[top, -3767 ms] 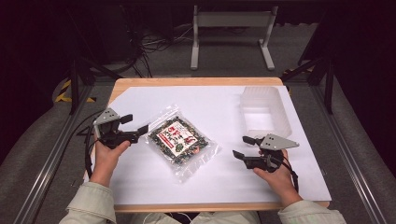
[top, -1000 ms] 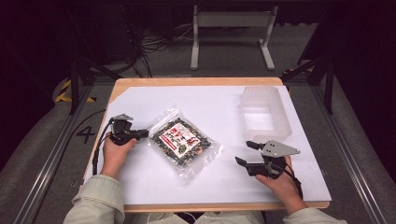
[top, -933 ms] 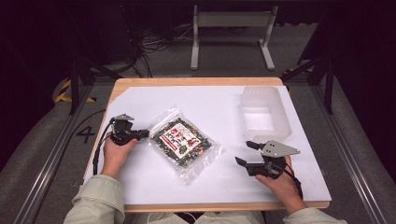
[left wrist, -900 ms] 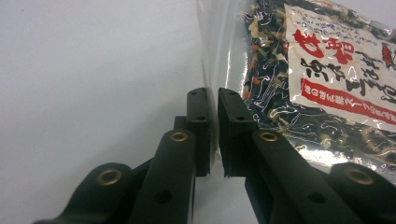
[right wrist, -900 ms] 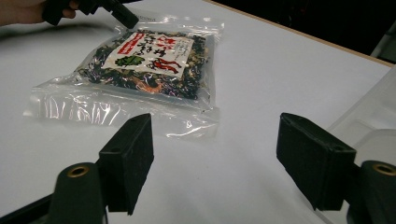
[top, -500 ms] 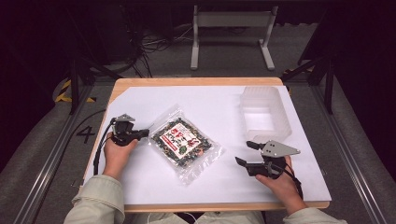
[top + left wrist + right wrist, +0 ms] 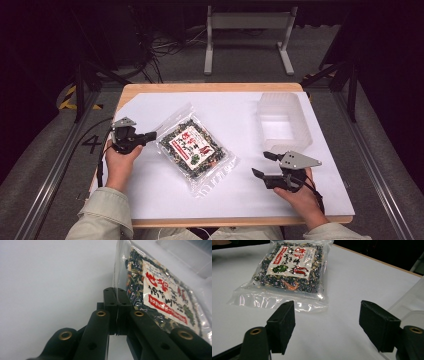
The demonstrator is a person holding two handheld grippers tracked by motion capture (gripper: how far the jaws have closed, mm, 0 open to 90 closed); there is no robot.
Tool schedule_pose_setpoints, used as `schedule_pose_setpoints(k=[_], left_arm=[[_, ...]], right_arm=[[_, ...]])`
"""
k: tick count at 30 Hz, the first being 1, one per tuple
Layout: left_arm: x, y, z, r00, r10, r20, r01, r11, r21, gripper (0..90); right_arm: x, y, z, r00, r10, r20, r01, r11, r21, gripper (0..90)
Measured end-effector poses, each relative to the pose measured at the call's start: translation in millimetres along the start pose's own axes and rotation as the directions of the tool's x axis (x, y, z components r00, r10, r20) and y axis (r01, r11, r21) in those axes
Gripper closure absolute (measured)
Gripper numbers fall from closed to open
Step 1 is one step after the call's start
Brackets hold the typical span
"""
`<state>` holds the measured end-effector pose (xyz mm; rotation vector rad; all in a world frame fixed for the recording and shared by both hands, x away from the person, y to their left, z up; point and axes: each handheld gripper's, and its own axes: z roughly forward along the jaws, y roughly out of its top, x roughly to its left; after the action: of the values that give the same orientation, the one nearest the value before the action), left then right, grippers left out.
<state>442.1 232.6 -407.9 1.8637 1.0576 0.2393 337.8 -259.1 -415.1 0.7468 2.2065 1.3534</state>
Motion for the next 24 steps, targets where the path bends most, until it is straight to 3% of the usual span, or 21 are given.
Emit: schedule_pose_setpoints(k=[3, 11, 15, 24], left_arm=[[-5.8, 5.7, -6.8, 0.9998, 0.018, 0.008, -0.017, 0.9995, -0.026, 89.7], [-17.2, 16.3, -20.7, 0.9984, 0.032, 0.045, -0.029, 0.9968, -0.074, 89.6], [-29.2, 23.2, -29.3, 0.9948, 0.088, 0.051, -0.081, 0.9889, -0.125, 89.7], [-52.8, 37.0, -49.8, 0.9866, 0.126, 0.103, -0.103, 0.9724, -0.209, 89.7]], right_arm=[[0.7, 0.7, -1.1, 0.9999, -0.009, -0.008, 0.009, 1.000, 0.014, 37.1], [1.5, 1.5, -1.2, 0.9994, -0.018, -0.028, 0.019, 0.999, 0.030, 44.3], [2.4, 2.0, -1.4, 0.9993, -0.020, -0.031, 0.021, 0.999, 0.030, 45.9], [2.8, 3.8, -2.1, 0.9991, -0.013, -0.041, 0.015, 0.999, 0.033, 48.2]])
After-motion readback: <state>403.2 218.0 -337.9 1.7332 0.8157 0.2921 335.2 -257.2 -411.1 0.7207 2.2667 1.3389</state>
